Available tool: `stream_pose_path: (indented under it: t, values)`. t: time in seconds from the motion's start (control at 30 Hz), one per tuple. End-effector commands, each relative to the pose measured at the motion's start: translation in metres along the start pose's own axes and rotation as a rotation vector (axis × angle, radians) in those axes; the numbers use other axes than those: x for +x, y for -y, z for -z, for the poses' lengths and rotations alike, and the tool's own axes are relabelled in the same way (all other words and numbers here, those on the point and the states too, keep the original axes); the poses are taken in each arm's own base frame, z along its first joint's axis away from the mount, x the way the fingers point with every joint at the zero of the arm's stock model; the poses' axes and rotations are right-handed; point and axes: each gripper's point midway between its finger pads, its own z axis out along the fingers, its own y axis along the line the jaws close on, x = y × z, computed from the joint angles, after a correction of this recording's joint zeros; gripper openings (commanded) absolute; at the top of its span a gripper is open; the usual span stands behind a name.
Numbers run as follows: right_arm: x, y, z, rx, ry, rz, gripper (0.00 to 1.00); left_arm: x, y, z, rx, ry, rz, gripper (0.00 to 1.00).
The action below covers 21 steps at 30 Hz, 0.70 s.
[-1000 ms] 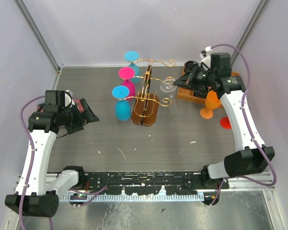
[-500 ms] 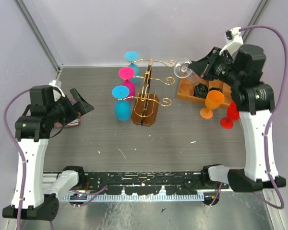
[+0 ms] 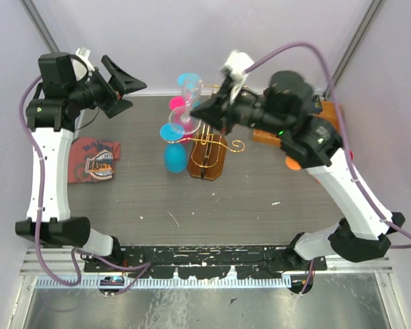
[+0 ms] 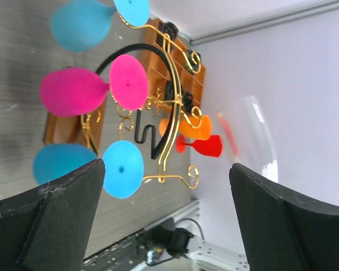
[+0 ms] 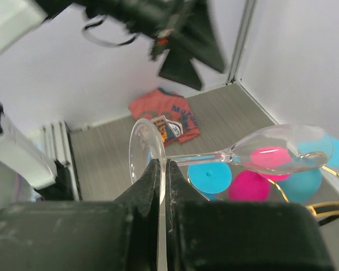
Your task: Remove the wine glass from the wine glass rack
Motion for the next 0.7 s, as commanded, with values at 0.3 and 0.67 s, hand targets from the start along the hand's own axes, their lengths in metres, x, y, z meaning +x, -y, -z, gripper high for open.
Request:
stream_pose_path:
  t: [0.3, 0.67]
  values:
    - [0.025, -0.039, -0.040, 0.090, -0.099, 0.664, 0.01, -0.028, 0.041, -0.013, 0.345, -0.111, 0.245, 0.94]
    - [0.034, -0.067, -0.041, -0.074, -0.099, 0.702, 0.01, 0.008, 0.048, -0.036, 0.467, -0.313, 0.291, 0.99]
